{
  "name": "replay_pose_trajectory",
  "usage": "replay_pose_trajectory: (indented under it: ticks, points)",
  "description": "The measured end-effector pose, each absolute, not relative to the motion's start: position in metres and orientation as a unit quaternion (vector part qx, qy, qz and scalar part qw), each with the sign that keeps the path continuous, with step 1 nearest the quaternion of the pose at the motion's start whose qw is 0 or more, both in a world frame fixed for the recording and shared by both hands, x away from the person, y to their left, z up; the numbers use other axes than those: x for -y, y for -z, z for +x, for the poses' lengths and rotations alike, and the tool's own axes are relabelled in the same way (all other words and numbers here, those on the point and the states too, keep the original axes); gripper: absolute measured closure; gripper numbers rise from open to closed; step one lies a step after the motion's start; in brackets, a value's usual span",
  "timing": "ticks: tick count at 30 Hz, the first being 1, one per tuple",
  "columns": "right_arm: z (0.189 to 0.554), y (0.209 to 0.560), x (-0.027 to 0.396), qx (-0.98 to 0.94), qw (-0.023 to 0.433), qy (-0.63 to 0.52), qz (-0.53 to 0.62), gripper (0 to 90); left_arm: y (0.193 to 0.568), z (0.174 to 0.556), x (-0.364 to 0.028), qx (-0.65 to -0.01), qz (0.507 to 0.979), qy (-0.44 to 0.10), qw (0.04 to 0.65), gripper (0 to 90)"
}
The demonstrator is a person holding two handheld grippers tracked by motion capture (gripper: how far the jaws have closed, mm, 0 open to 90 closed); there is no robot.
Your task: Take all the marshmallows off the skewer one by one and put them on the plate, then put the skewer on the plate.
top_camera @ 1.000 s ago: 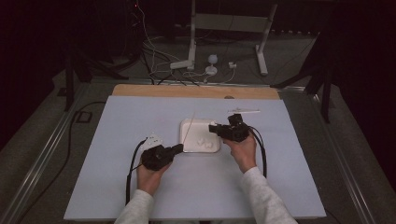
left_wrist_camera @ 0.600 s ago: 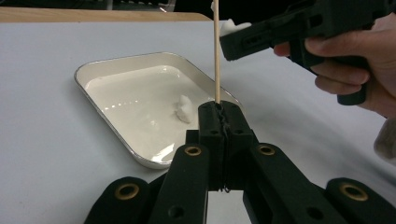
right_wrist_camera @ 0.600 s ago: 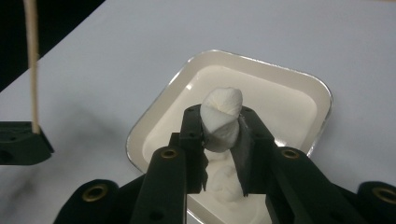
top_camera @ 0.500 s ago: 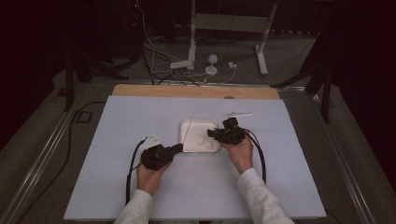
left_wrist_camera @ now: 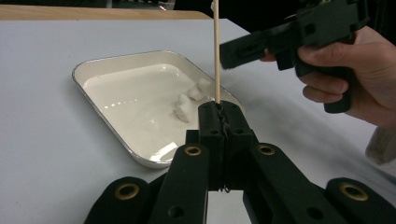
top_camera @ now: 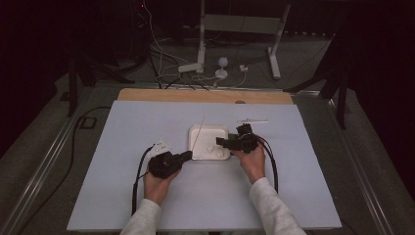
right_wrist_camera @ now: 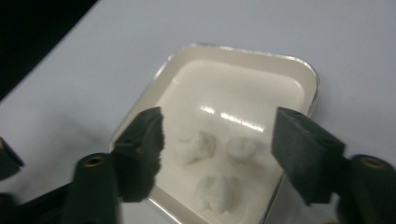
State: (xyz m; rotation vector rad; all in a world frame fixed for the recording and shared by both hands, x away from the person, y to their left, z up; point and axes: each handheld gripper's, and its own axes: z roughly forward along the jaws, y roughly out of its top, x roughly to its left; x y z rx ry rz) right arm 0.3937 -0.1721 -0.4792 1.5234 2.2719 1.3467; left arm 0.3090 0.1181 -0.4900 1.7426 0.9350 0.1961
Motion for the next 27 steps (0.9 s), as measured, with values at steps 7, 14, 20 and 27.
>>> replay_pose_trajectory:
  ticks: [7,14,20,27]
  points:
    - [0.384,0.468,0.173,-0.741,0.069,-0.455,0.488,14.4,0.487,0.309,-0.119,-0.402,0.728,-0.079,0.549,90.0]
    - [0.374,0.460,0.174,-0.749,0.065,-0.465,0.468,0.0,0.480,0.311,-0.116,-0.409,0.719,-0.075,0.556,90.0]
    - [0.365,0.456,0.173,-0.760,0.066,-0.465,0.450,0.0,0.473,0.314,-0.109,-0.412,0.718,-0.074,0.557,90.0]
    - [0.355,0.455,0.178,-0.762,0.071,-0.470,0.440,0.0,0.470,0.319,-0.105,-0.423,0.710,-0.074,0.558,90.0]
